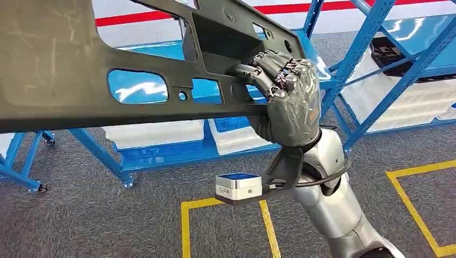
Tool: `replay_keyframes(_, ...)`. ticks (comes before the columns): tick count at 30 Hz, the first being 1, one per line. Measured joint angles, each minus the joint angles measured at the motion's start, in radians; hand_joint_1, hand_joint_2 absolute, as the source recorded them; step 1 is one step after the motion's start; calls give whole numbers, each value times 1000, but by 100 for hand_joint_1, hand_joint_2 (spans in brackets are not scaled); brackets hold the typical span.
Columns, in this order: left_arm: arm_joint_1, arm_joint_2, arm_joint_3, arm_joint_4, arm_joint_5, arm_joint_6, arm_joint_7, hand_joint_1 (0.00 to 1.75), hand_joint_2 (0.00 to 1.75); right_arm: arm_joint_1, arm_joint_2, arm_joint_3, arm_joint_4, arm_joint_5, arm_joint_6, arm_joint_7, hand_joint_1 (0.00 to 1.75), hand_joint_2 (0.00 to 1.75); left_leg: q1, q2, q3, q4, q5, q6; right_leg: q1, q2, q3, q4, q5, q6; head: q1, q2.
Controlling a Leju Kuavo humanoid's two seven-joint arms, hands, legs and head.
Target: Take the parts from the cabinet and place them on the table.
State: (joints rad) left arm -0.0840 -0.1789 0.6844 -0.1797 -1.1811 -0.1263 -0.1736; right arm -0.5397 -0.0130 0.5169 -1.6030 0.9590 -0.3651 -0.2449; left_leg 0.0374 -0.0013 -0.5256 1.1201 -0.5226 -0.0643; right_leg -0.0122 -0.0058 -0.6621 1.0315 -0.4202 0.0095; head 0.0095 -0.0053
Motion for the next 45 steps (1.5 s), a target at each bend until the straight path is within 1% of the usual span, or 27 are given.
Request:
replay_keyframes(1,-1,0,0,0,-2,0,0,0,175,0,0,-3,0,0,0,0,175,175,-10,-5,42,-75,-37,3,1,0,-9,12,4,4,-2,0)
replay_keyframes(2,-1,0,0,0,-2,0,0,0,175,2,0,-5,0,0,0,0,175,175,-9,-8,39,-84,-48,13,2,-1,-14,13,16,9,-1,0)
replay_keyframes(5,7,0,0,1,-4,0,2,0,175,11,-1,-9,0,-1,0,0,175,175,-11,-5,13,-74,-26,42,-1,-1,-22,13,32,22,3,0)
replay_keyframes(7,8,0,1,1,-5,0,2,0,175,13,-2,-10,0,-2,0,0,175,175,-13,-1,-12,-72,-4,61,-2,1,-41,73,-72,28,11,0)
replay_keyframes(9,7,1,1,0,-6,0,2,0,175,14,-2,-11,0,-1,0,0,175,175,-17,1,-45,-71,22,66,-2,1,-72,221,-179,28,19,0)
replay_keyframes(10,7,1,1,0,-6,0,2,0,175,16,-2,-11,0,-1,0,0,175,175,-19,2,-62,-71,34,67,-2,1,-78,284,-196,28,21,0)
replay_keyframes(12,7,1,1,0,-9,-6,0,0,175,19,-3,-11,0,1,2,1,175,175,-23,3,-95,-70,59,66,1,1,-48,302,-145,25,28,0)
replay_keyframes(14,6,1,1,0,-10,-6,-1,0,175,19,-3,-11,0,3,2,2,175,175,-27,2,-123,-70,82,65,8,2,50,188,-81,10,35,0)
replay_keyframes(16,5,-3,1,0,-12,-8,-1,0,175,17,-3,-14,-6,5,2,3,175,175,-30,-1,-136,-69,99,58,23,8,184,-1,-124,-11,38,0)
replay_keyframes(17,4,-3,1,0,-12,-7,-2,0,175,16,-3,-17,-9,5,2,3,175,175,-28,0,-140,-73,112,52,24,9,200,-37,-140,-8,37,0)
replay_keyframes(20,6,-3,0,1,-15,-8,0,0,175,23,-5,-20,-9,10,3,4,175,175,-28,-2,-148,-88,146,34,25,10,171,-43,-109,-15,35,0)
replay_keyframes(22,7,-3,0,1,-16,-9,0,0,175,23,-5,-22,-10,10,3,4,175,175,-23,-1,-166,-38,52,33,13,3,150,-46,-86,-23,25,0)
replay_keyframes(24,5,-3,-1,1,-17,-9,0,0,175,23,-6,-24,-10,11,3,5,175,175,-21,-2,-189,101,-70,30,14,2,124,-46,-60,-31,14,0)
replay_keyframes(25,4,-3,-1,1,-18,-9,0,0,175,23,-6,-25,-10,12,3,5,175,175,-21,-2,-196,168,-95,27,14,2,108,-44,-48,-31,13,0)
replay_keyframes(27,3,-3,-1,1,-19,-9,0,0,175,26,-7,-25,-10,16,3,5,175,175,-17,-2,-174,221,-47,22,12,1,69,-39,-21,-28,6,0)
replay_keyframes(29,1,-3,-1,1,-20,-9,0,0,175,26,-10,-28,-11,18,5,7,175,175,-10,-1,-88,124,26,14,6,1,31,-25,-2,-17,5,0)
replay_keyframes(30,-2,-3,-2,1,-20,-9,0,0,175,26,-10,-31,-15,19,6,8,175,175,-5,0,-27,42,23,10,6,1,16,-12,3,-10,4,0)
replay_keyframes(31,-7,-5,-2,0,-20,-9,-1,0,175,25,-11,-34,-20,20,7,8,175,175,-6,2,29,-47,-16,5,11,1,1,1,6,-6,0,0)
replay_keyframes(32,-9,-5,-2,0,-20,-9,-1,0,175,24,-11,-36,-25,21,8,9,175,175,-9,-3,52,-92,-48,16,12,-1,-7,9,14,-1,2,0)
replay_keyframes(35,-3,-8,-3,1,-20,-10,-1,0,175,23,-14,-38,-27,22,13,11,175,175,-15,-4,23,-81,-29,35,11,-1,-13,6,45,15,4,0)
replay_keyframes(36,-5,-15,-3,2,-20,-13,-1,0,175,24,-16,-40,-27,22,18,12,175,175,-12,5,13,-81,-15,47,4,1,-23,12,24,21,1,0)
replay_keyframes(39,-5,-15,-3,2,-21,-16,-1,0,175,22,-21,-42,-27,23,20,14,175,175,-13,5,-33,-81,22,62,3,2,-65,175,-149,29,16,0)
replay_keyframes(40,-5,-16,-3,2,-23,-18,-1,0,175,23,-21,-42,-27,23,20,14,175,175,-13,5,-50,-81,30,63,1,2,-81,250,-181,30,19,0)
replay_keyframes(41,-4,-16,-3,2,-23,-18,-1,0,175,24,-22,-42,-27,23,21,14,175,175,-12,6,-66,-81,42,62,1,2,-86,303,-176,31,21,0)
replay_keyframes(42,-4,-16,-3,2,-24,-19,-2,0,175,25,-23,-42,-27,23,21,14,175,175,-12,8,-81,-81,54,61,0,2,-76,317,-139,32,26,0)
replay_keyframes(44,-3,-16,-4,2,-26,-19,-2,0,175,26,-24,-42,-27,23,21,15,175,175,-10,8,-107,-80,74,55,0,2,-10,249,-58,30,31,0)
replay_keyframes(45,-3,-16,-5,2,-26,-19,-2,0,175,26,-24,-42,-27,23,21,15,175,175,-9,8,-115,-80,83,51,0,2,54,164,-50,28,34,0)
